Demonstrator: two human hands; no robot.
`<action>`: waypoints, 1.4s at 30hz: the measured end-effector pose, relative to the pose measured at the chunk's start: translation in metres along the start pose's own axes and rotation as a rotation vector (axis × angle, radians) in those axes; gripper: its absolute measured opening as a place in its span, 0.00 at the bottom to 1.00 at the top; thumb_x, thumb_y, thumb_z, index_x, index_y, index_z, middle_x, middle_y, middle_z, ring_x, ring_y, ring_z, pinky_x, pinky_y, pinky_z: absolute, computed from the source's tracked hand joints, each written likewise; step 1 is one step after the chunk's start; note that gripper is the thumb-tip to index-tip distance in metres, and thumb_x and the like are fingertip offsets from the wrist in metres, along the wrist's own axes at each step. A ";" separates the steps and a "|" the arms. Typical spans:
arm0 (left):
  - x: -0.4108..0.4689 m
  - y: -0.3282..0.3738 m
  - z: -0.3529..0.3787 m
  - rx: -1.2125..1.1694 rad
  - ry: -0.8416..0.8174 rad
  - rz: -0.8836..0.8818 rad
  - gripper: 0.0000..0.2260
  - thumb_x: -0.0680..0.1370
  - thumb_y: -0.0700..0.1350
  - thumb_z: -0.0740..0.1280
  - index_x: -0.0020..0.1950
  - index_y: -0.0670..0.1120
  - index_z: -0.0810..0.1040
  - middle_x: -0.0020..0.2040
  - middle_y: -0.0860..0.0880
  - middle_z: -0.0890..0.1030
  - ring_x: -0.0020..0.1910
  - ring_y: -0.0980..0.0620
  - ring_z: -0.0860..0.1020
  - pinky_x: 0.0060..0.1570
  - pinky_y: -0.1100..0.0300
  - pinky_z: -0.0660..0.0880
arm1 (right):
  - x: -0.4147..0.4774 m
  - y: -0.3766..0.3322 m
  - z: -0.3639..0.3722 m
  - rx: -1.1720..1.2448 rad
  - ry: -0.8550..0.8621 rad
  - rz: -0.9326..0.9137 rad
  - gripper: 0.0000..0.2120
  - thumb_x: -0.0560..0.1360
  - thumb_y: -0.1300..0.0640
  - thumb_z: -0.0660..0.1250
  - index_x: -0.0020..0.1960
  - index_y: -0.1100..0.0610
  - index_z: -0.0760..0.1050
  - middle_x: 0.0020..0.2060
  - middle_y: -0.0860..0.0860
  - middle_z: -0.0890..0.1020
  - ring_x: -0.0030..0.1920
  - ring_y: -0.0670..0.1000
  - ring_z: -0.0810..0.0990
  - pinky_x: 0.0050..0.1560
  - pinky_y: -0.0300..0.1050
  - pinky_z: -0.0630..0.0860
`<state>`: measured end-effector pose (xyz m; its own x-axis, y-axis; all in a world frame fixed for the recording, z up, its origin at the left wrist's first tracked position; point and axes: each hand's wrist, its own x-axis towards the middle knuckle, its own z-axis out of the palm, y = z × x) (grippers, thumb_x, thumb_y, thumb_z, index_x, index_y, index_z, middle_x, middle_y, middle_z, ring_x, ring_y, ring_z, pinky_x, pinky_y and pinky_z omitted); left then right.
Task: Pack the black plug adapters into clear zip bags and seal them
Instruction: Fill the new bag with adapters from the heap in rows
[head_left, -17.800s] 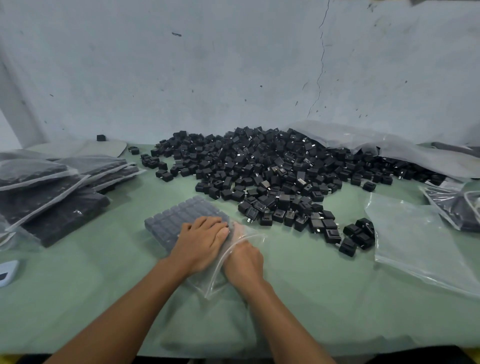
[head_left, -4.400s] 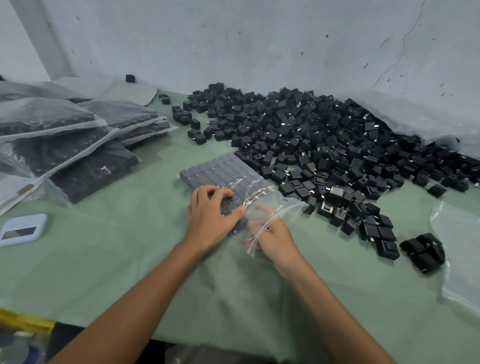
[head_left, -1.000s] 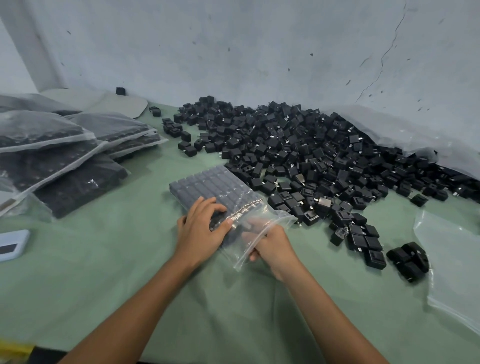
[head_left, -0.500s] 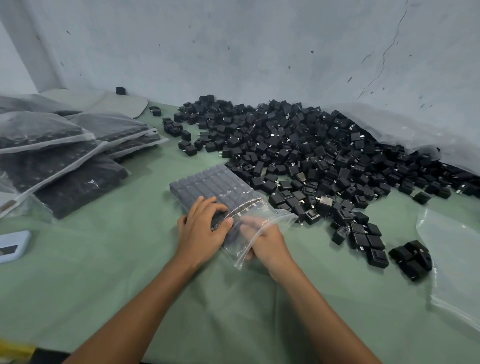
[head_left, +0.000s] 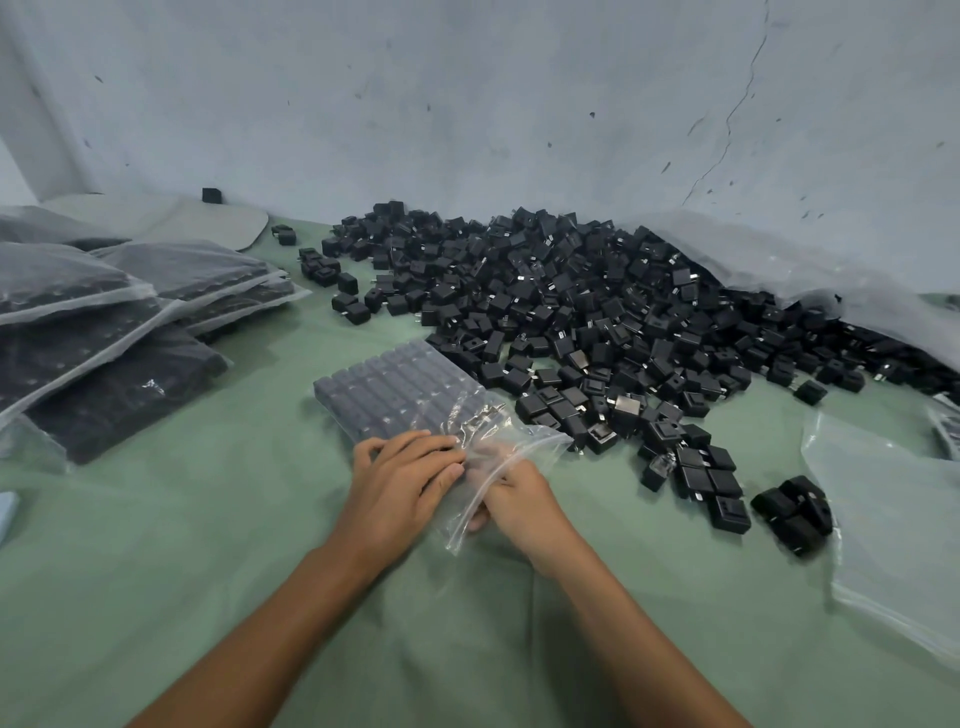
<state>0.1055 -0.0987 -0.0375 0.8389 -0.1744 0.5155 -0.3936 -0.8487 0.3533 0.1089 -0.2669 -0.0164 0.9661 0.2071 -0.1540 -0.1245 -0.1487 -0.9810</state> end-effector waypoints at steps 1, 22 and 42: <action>-0.001 0.000 0.000 -0.010 -0.002 -0.014 0.16 0.81 0.58 0.57 0.57 0.58 0.83 0.60 0.62 0.80 0.64 0.57 0.75 0.58 0.49 0.63 | -0.002 0.000 -0.005 -0.019 -0.023 0.002 0.14 0.78 0.68 0.60 0.55 0.54 0.79 0.39 0.59 0.85 0.37 0.56 0.84 0.41 0.50 0.82; -0.001 0.001 0.000 -0.069 0.009 -0.049 0.17 0.81 0.60 0.56 0.56 0.60 0.83 0.60 0.66 0.79 0.63 0.62 0.72 0.60 0.55 0.59 | 0.034 -0.028 -0.169 -0.811 0.415 -0.055 0.20 0.80 0.54 0.65 0.70 0.45 0.67 0.50 0.48 0.83 0.49 0.53 0.81 0.45 0.48 0.77; -0.002 0.000 0.002 -0.062 0.020 -0.033 0.16 0.81 0.59 0.57 0.57 0.58 0.83 0.60 0.64 0.80 0.64 0.59 0.74 0.59 0.55 0.60 | -0.034 -0.025 -0.108 0.353 0.053 0.023 0.18 0.79 0.68 0.58 0.61 0.56 0.81 0.48 0.56 0.83 0.38 0.53 0.80 0.40 0.45 0.78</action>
<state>0.1047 -0.0996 -0.0396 0.8445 -0.1359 0.5180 -0.3886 -0.8211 0.4180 0.1035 -0.3742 0.0261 0.9715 0.1558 -0.1789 -0.2075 0.1928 -0.9590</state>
